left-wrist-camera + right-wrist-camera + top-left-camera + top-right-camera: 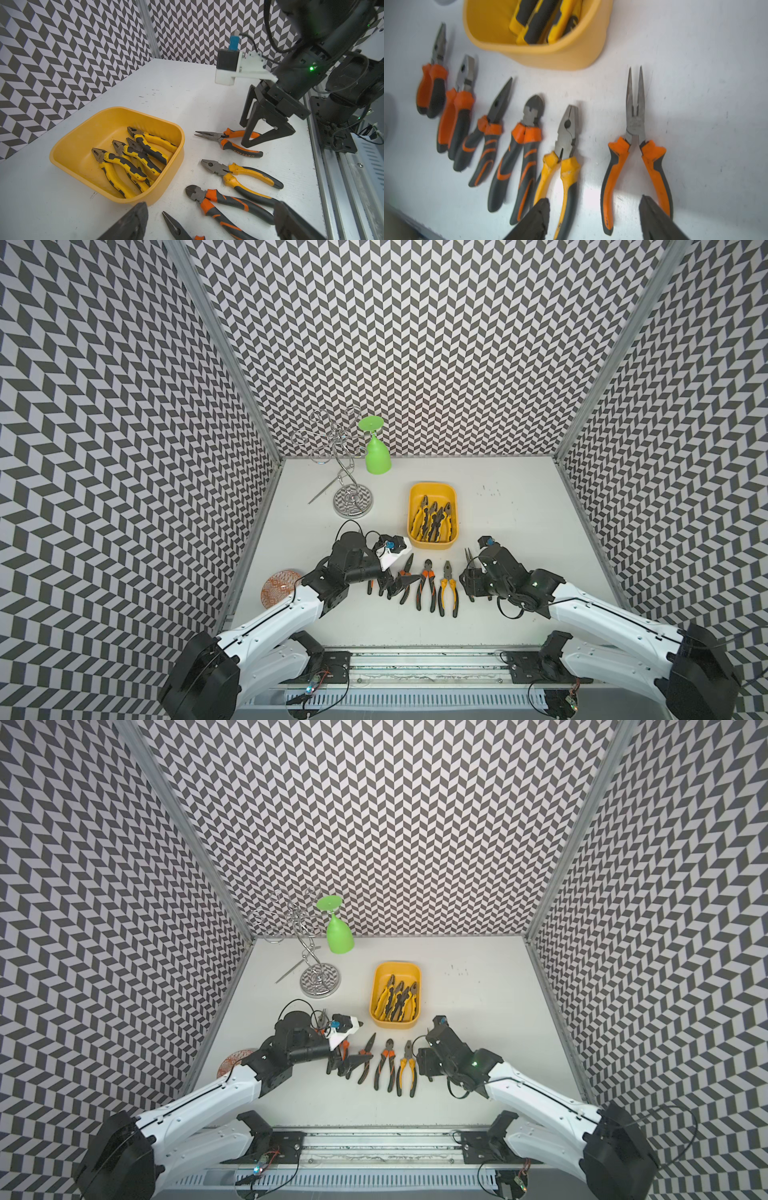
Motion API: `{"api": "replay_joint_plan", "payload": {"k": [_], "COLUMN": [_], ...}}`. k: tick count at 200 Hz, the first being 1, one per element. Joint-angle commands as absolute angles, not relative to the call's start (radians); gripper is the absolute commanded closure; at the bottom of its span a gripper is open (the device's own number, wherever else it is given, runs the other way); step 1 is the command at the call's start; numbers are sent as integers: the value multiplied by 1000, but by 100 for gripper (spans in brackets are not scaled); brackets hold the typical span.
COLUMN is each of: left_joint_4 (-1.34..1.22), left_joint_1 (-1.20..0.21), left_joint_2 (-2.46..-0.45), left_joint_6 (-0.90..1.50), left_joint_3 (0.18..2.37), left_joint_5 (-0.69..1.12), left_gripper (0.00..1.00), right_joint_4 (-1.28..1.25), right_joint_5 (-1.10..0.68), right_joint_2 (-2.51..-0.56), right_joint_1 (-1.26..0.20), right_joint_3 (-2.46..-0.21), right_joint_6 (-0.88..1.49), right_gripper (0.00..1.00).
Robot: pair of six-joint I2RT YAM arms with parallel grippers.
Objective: Take the pliers out of the storage box
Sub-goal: Place the pliers at the center of the board, then pick up the pliers from the storage box.
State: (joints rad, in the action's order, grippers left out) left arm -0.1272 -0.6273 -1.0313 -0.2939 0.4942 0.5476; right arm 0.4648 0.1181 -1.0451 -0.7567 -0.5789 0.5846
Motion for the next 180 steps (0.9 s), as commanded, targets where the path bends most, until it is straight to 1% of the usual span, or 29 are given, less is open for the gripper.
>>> {"api": "replay_joint_plan", "payload": {"k": [1,29,41,61,83,94,102,136,157,180], "left_joint_4": [-155,-135,-128,-117,-107,-96,-88,-72,-57,-51], "left_joint_1": [-617,-617,-617,-618,-617,-617,-617,-617,-617,-617], "left_joint_2": [-1031,-1009,-992,-968,-949,-942,-935,-890,-862,-832], "left_joint_6": [-283,-285,-284,-285,-284,-283,-284,-289,-293,-296], "left_joint_3": [522,517,512,504,497,496,496,477,469,452], "left_joint_5": [564,552,541,525,515,511,509,490,471,449], "left_gripper": [2,2,2,2,2,2,2,2,2,2], "right_joint_4": [392,301,276,241,203,221,252,379,403,458], "right_joint_5": [234,220,208,197,141,107,88,51,65,80], "right_joint_2": [-1060,-1158,-1220,-1332,-1470,-1549,-1610,-1852,-1932,-2001], "right_joint_1": [-748,-711,-705,-701,-681,-667,-661,-657,-658,-655], "right_joint_3": [-648,-760,-817,-915,-1018,-1088,-1149,-1382,-1437,-1492], "right_joint_6": [537,510,502,485,497,515,517,514,533,551], "right_gripper": [21,16,16,20,33,43,47,56,59,61]}}
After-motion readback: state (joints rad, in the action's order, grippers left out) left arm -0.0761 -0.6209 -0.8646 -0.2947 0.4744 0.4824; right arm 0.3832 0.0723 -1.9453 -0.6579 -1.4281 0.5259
